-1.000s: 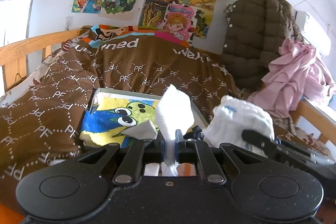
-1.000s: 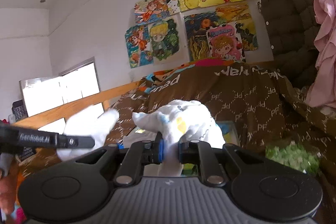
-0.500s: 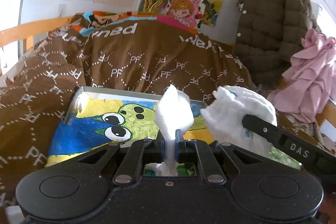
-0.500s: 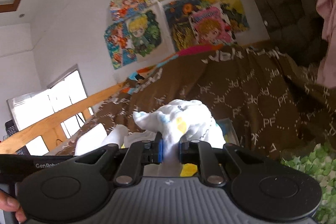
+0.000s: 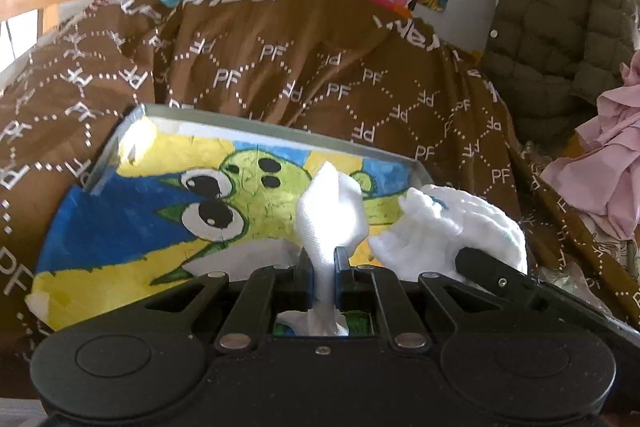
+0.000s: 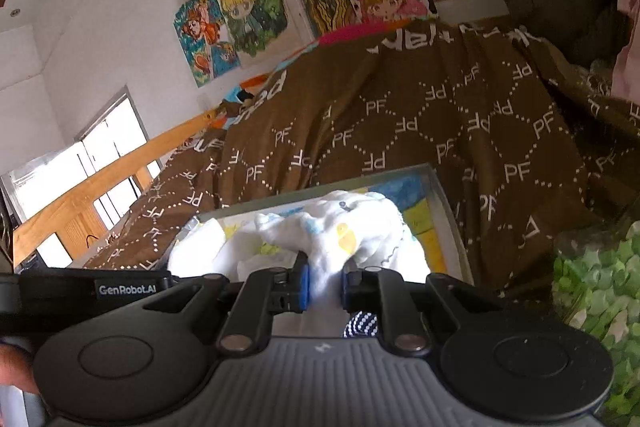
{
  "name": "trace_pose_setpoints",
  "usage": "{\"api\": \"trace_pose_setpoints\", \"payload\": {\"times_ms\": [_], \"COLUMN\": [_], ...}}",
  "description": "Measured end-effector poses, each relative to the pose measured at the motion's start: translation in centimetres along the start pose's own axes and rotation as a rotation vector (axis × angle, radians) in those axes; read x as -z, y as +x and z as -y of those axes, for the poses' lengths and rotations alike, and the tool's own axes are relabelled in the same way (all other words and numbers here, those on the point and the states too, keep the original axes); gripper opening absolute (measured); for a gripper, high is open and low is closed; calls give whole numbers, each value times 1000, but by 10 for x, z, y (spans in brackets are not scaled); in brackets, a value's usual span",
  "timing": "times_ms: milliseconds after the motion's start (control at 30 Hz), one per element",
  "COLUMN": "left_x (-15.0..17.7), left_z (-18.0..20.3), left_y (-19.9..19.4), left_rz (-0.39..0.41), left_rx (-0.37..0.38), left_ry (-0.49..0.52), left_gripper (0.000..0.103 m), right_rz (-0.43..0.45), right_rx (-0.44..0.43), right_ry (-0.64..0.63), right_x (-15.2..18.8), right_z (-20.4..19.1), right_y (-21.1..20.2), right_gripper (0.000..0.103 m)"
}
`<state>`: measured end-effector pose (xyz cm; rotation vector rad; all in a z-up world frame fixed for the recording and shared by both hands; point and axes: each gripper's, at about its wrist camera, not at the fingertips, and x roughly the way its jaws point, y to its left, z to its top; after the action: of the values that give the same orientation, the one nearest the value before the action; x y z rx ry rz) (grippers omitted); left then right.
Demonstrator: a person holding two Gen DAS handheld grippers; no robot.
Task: Organize soft objects
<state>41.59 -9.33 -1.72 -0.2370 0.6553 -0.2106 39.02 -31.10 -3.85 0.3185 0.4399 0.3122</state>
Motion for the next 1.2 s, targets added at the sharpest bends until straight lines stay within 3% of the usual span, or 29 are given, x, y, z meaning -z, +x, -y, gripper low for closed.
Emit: {"api": "trace_pose_setpoints", "payload": {"times_ms": [400,667,800,933,1200], "left_x": [7,14,16,17,14], "left_z": [-1,-5,-5,-3,4], "left_y": [11,17,16,10,-14], "left_rz": [-46,-83,-93,-91,-24], "left_rx": [-36,-69,-81,-93,-115], "left_ry": [6,-15,-16,-33,-35], "left_gripper": [10,13,23,34,65], "right_rz": [-82,-143,-159,-158,-102], "right_rx": [53,78,84,95,96], "right_ry": [46,56,57,54,65], "right_x": [1,4,3,0,-12], "right_z": [11,13,13,12,14], "right_y": [14,20,19,14,-10], "right_gripper": [21,33,37,50,74]}}
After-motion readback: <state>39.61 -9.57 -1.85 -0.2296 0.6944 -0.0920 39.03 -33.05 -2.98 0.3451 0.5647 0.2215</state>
